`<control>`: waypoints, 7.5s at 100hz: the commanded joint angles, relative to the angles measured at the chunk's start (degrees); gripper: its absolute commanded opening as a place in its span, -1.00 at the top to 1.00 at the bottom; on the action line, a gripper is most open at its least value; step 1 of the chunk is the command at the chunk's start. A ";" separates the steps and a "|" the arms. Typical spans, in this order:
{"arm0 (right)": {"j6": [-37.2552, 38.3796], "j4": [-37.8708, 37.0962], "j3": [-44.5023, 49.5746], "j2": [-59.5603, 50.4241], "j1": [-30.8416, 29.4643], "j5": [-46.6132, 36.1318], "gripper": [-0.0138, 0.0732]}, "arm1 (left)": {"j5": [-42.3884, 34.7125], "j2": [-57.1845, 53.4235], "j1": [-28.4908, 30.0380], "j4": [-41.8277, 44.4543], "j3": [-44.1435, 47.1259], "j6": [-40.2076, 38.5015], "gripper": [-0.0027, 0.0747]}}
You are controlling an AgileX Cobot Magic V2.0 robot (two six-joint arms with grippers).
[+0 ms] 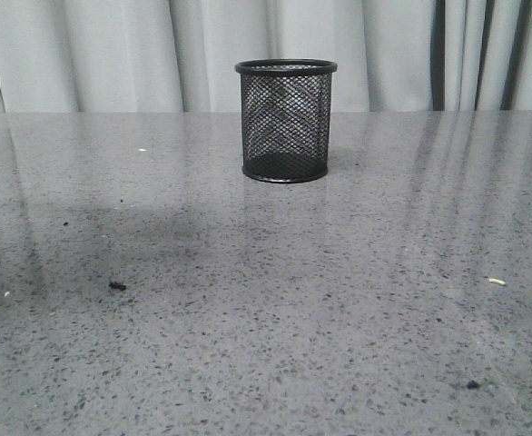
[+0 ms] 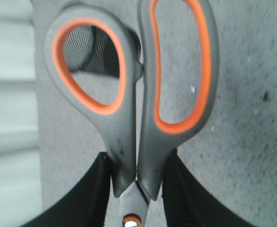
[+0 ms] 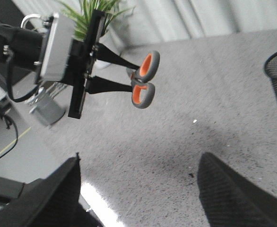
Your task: Put scissors into bucket
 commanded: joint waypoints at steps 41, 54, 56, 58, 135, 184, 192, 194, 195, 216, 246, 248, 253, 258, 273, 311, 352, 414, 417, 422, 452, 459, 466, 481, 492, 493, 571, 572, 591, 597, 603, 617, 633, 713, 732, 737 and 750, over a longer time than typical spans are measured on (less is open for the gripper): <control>-3.39 1.27 -19.12 19.03 6.55 3.30 -0.37 | -16.59 -1.72 -14.38 -1.45 -1.73 -0.72 0.81; -3.39 1.27 -19.22 20.98 10.03 0.70 -0.37 | -19.70 -1.13 -15.32 -1.55 -1.73 -0.72 0.81; -3.39 1.27 -19.22 21.34 10.46 0.42 -0.37 | -19.94 -0.97 -15.32 -1.55 -1.73 -0.72 0.81; -3.39 1.27 -19.22 21.56 11.13 -0.03 -0.37 | -20.16 -0.74 -15.32 -1.55 -1.73 -0.72 0.81; -4.26 1.79 -22.50 34.80 21.90 -11.39 0.83 | -22.86 0.39 -15.32 -5.09 -1.73 -0.79 0.52; 5.82 -14.69 -33.15 37.90 12.92 -2.72 0.83 | -21.63 -15.50 -15.19 -16.30 -1.73 -23.26 0.78; 12.25 -23.59 -39.86 41.36 9.49 8.25 0.83 | -18.81 -19.49 -15.19 -15.08 -1.73 -23.83 0.98; 14.01 -25.90 -41.86 42.50 8.87 10.08 0.83 | -18.11 -20.36 -15.19 -14.80 -1.73 -23.96 0.98; 14.56 -26.67 -43.24 42.90 8.69 11.86 0.83 | -17.63 -20.91 -15.19 -14.78 -1.73 -23.96 0.98; 26.22 -40.46 -57.52 53.17 8.06 16.95 0.83 | -10.90 -25.98 -15.19 -14.78 -1.73 -24.30 0.98; 27.27 -41.21 -59.12 59.27 10.53 16.95 0.83 | -0.63 -27.08 -15.19 -14.63 -1.73 -24.30 0.98; 27.27 -41.70 -59.12 59.27 10.92 16.95 0.83 | -0.27 -27.08 -15.19 -14.63 -1.73 -24.30 0.98; 27.32 -42.77 -59.12 59.16 11.80 16.95 0.83 | 0.79 -27.08 -15.19 -14.39 -1.73 -24.30 0.98; 27.99 -43.55 -59.12 59.06 12.54 16.95 0.83 | 1.38 -27.08 -15.19 -13.99 -1.73 -24.30 0.98; 28.41 -44.22 -58.78 59.18 13.81 16.95 0.83 | 2.38 -27.08 -15.19 -12.77 -1.73 -24.30 0.98; 28.41 -45.17 -59.45 64.25 13.81 16.84 0.72 | 2.60 -27.08 -15.19 -12.51 -1.73 -24.30 0.98; 28.41 -45.17 -71.03 64.43 13.81 10.21 -0.60 | -0.96 -27.08 -15.19 -12.51 -1.73 -24.47 0.98; 28.19 -51.64 -50.26 32.71 23.20 1.76 0.78 | -19.11 -49.91 -15.19 32.69 21.68 -75.38 0.98; 28.19 -51.91 -44.12 29.25 24.54 -1.67 0.78 | -19.11 -52.06 -15.19 32.69 23.91 -75.38 0.98; 28.19 -52.47 -35.21 23.21 26.44 -8.21 0.78 | -19.11 -54.94 -15.19 32.69 28.17 -75.38 0.98; 28.19 -57.64 8.83 -10.78 27.86 -42.02 0.79 | -19.35 -63.81 -15.19 32.69 41.08 -75.38 0.98; 28.19 -57.64 13.90 -17.01 27.86 -45.42 0.79 | -19.35 -63.81 -15.19 32.69 42.03 -75.38 0.98; 28.19 -57.54 16.82 -21.45 27.86 -45.26 0.79 | -19.35 -63.81 -15.19 32.54 42.40 -75.38 0.98; 28.19 -57.42 18.78 -24.01 27.86 -43.55 0.79 | -19.35 -63.81 -15.19 32.53 42.40 -75.38 0.98; 28.19 -57.42 18.78 -24.01 27.86 -42.53 0.79 | -19.35 -63.81 -15.19 30.90 42.40 -75.38 0.98; 28.19 -57.42 18.78 -24.01 27.86 -42.53 0.79 | -19.35 -63.81 -15.19 30.89 42.40 -75.38 0.98; 28.19 -57.42 18.78 -24.01 27.86 -42.53 0.79 | -38.40 -63.81 -2.42 19.42 54.99 -71.58 0.98; 28.19 -57.42 18.78 -24.01 27.86 -42.53 0.79 | -39.33 -63.81 -1.85 19.42 55.45 -71.58 0.98; 28.19 -57.42 18.78 -24.01 27.86 -42.53 0.79 | -54.64 -63.81 15.07 2.16 67.00 -68.49 0.98; 28.19 -57.42 18.78 -24.01 27.86 -42.53 0.79 | -55.06 -63.81 20.38 0.24 69.16 -68.49 0.98; 28.19 -57.42 18.78 -24.01 27.86 -42.53 0.79 | -54.52 -63.81 24.38 -0.99 70.42 -68.62 0.98; 28.19 -57.42 18.78 -24.01 27.86 -42.53 0.79 | -50.54 -63.84 31.57 -0.90 72.01 -68.62 0.98; 28.19 -57.42 18.78 -24.01 27.86 -42.53 0.79 | -38.88 -64.86 34.43 -0.66 72.01 -68.62 0.98; 28.19 -57.96 19.36 -24.01 27.41 -42.64 0.79 | -39.88 -64.86 34.55 0.67 72.01 -68.62 0.98; 31.91 -65.51 28.33 -24.01 17.87 -53.37 0.79 | -39.88 -64.86 34.55 0.67 72.01 -68.62 0.98; 35.00 -67.99 31.53 -24.01 14.08 -56.51 0.79 | -39.88 -64.86 34.55 0.67 72.01 -68.62 0.98; 37.35 -68.47 39.12 -24.29 5.53 -60.64 0.79 | -39.88 -64.86 34.55 0.67 72.01 -68.62 0.98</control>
